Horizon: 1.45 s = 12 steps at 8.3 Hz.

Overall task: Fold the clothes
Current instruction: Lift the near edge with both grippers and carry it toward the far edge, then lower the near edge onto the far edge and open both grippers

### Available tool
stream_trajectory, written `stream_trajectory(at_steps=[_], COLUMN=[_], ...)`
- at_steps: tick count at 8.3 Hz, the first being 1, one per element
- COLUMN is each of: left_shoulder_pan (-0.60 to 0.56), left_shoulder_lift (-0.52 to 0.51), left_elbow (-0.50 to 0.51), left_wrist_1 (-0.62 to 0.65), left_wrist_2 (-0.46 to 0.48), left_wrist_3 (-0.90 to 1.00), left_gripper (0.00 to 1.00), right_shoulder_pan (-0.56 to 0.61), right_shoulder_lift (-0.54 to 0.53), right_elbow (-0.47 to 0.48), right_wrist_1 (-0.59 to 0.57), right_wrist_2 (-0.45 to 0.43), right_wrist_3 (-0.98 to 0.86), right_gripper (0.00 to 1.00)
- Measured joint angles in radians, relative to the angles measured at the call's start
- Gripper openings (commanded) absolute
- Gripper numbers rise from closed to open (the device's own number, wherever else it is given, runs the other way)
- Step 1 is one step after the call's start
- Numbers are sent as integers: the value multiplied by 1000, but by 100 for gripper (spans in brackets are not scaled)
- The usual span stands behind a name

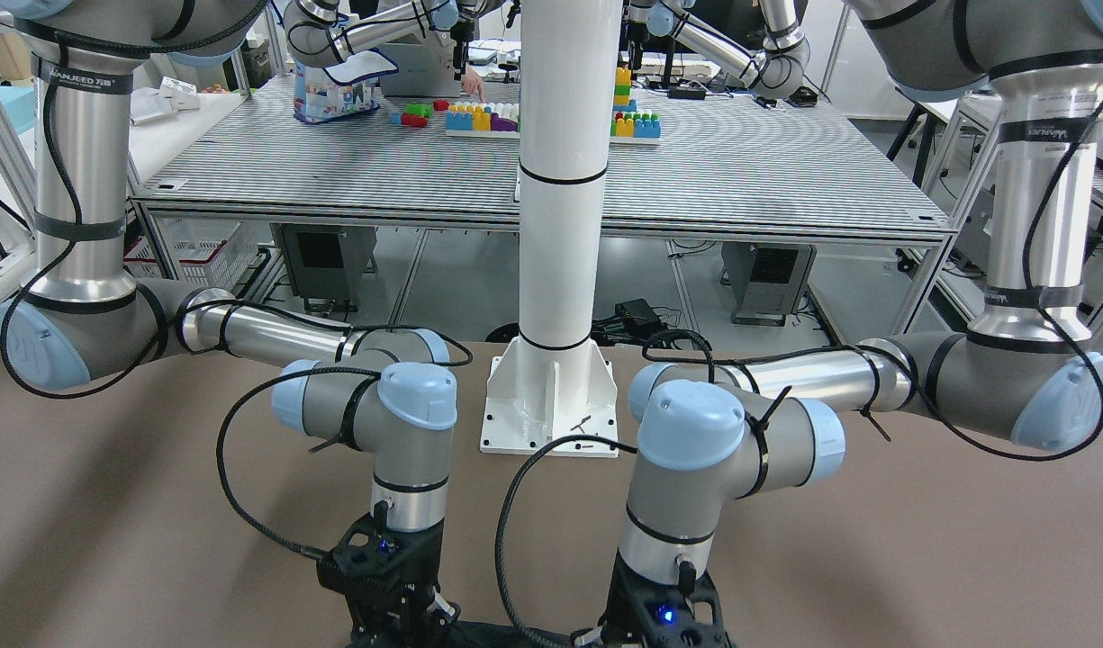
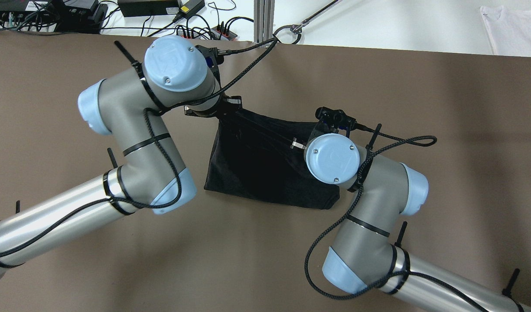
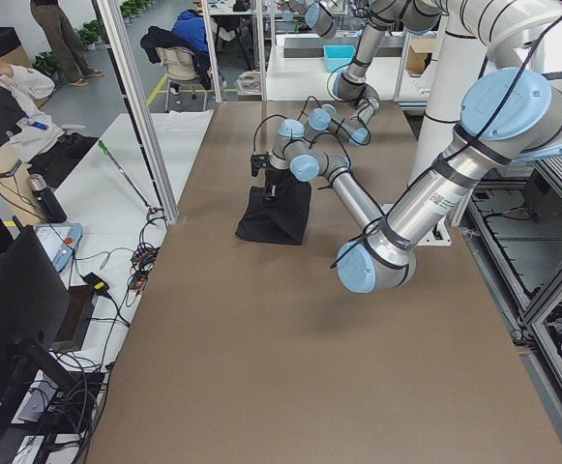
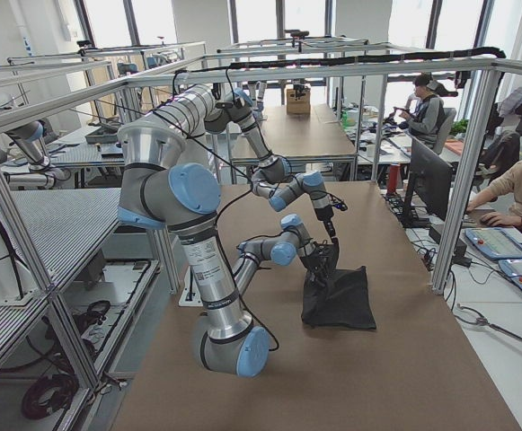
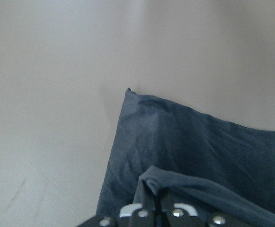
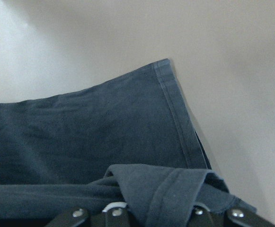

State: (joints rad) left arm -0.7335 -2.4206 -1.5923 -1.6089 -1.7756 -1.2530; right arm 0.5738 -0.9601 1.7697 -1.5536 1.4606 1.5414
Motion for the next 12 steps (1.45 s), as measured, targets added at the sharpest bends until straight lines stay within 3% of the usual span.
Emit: stream_trajectory(at_steps=[1,2,4,6,9,12], left_shoulder_pan=[-19,-32,-44,-49,-50,-49], left_shoulder_lift=[-45,-69,-84,-80,-55,-44], left_elbow=[109,204,317,300,277,274], left_wrist_1=[-17,-63,-179,-211,-218,-221], left_wrist_2=[3,4,5,-5,-8,-7], left_wrist_3=[27,55,93,98,95,90], left_gripper=[32,99,100,100,100,100], right_shoulder_pan=[22,44,83,139,206,162], right_shoulder_lift=[25,57,117,159,152,23], right_elbow=[-112,-223,-368,-383,-308,-131], right_wrist_1=[79,153,242,256,250,222], right_wrist_2=[0,1,14,120,312,343], right_wrist_3=[-45,-88,-163,-196,-226,-194], right_gripper=[73,93,94,94,92,75])
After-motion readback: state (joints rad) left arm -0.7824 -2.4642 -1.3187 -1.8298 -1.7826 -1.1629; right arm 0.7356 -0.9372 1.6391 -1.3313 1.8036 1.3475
